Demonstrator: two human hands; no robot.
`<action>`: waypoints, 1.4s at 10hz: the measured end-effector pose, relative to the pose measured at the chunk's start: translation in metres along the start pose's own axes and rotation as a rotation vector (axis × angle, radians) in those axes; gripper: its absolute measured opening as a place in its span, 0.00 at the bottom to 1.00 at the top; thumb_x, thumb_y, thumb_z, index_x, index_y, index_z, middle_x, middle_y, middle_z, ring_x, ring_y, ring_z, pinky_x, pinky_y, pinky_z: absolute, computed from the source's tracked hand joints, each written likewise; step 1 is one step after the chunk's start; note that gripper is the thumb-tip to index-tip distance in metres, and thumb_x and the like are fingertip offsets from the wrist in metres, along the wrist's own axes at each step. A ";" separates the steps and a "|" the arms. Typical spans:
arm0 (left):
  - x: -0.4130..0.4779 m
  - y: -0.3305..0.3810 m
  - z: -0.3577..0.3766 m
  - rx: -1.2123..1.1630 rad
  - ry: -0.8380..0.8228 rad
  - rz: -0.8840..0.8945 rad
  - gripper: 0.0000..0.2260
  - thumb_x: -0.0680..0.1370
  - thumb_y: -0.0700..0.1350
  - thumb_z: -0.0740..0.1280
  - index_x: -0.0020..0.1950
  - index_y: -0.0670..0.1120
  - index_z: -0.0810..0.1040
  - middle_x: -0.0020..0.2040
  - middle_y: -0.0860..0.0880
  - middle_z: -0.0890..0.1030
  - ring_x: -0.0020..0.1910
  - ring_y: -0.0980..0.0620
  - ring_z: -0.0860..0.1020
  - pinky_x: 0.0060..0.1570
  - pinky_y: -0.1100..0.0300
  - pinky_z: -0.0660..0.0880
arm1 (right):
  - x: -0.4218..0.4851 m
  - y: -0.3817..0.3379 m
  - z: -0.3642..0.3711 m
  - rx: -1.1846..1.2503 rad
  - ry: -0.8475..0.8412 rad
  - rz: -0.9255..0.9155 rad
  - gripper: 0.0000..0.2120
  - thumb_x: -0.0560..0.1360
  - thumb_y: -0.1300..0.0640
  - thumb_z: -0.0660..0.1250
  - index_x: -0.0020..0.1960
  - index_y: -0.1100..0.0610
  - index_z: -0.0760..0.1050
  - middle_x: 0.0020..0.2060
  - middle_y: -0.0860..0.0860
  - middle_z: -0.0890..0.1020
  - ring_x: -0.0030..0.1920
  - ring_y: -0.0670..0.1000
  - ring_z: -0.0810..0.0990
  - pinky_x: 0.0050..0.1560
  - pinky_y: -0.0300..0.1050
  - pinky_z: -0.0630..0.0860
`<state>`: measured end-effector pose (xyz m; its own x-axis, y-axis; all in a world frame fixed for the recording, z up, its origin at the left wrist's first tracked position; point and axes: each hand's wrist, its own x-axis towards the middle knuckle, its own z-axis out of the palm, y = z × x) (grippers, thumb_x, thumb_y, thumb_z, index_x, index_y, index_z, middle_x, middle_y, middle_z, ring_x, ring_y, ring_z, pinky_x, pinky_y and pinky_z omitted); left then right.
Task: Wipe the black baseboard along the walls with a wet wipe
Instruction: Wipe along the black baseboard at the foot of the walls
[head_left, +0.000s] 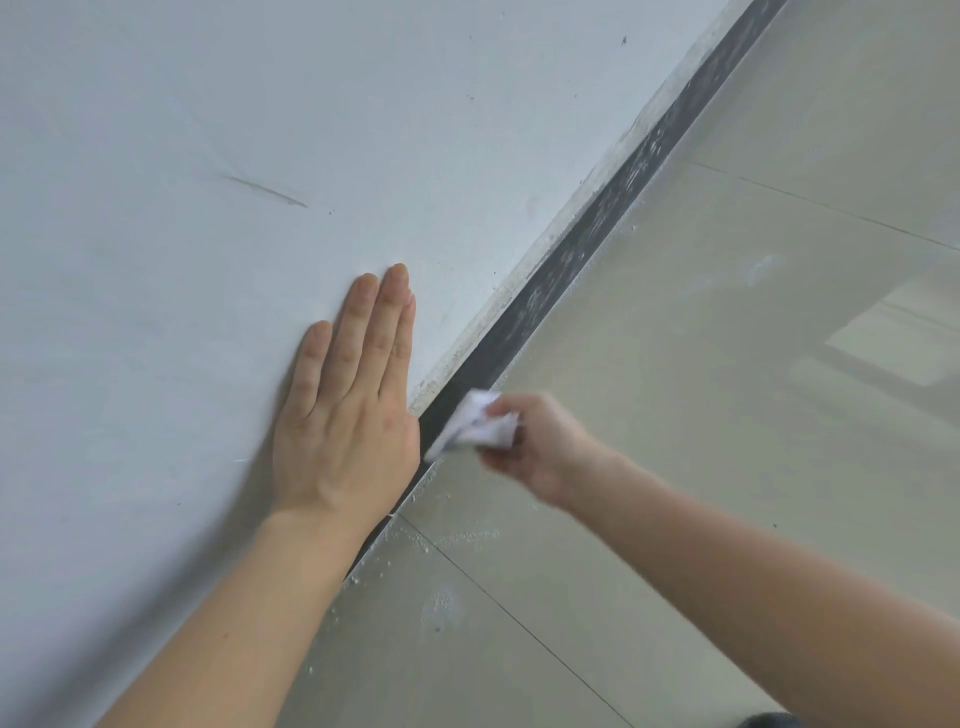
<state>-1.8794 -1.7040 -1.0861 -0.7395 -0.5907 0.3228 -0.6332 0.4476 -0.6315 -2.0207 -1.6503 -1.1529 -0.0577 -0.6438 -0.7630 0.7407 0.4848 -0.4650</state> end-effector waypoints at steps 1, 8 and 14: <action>0.000 0.000 -0.001 0.030 0.001 0.004 0.36 0.72 0.43 0.56 0.78 0.42 0.45 0.79 0.48 0.46 0.76 0.48 0.43 0.72 0.53 0.37 | -0.004 0.037 0.022 -0.165 -0.142 0.099 0.06 0.71 0.66 0.65 0.46 0.59 0.77 0.44 0.57 0.78 0.40 0.55 0.80 0.40 0.44 0.80; 0.001 0.001 0.001 -0.029 0.026 -0.009 0.36 0.72 0.41 0.56 0.78 0.42 0.46 0.78 0.50 0.46 0.76 0.51 0.38 0.73 0.54 0.37 | 0.012 0.058 0.005 -0.080 0.008 0.193 0.07 0.71 0.68 0.64 0.48 0.64 0.74 0.55 0.64 0.77 0.44 0.60 0.80 0.36 0.46 0.81; 0.002 0.003 -0.001 -0.129 -0.013 -0.025 0.34 0.72 0.41 0.53 0.78 0.43 0.46 0.79 0.50 0.46 0.77 0.51 0.41 0.73 0.55 0.33 | 0.041 -0.064 -0.039 0.052 0.406 -0.253 0.08 0.75 0.68 0.60 0.53 0.68 0.73 0.35 0.53 0.70 0.35 0.51 0.74 0.47 0.48 0.81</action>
<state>-1.8832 -1.7029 -1.0865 -0.7205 -0.6110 0.3279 -0.6763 0.5148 -0.5268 -2.0970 -1.6850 -1.1719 -0.4891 -0.4497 -0.7473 0.7019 0.3057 -0.6433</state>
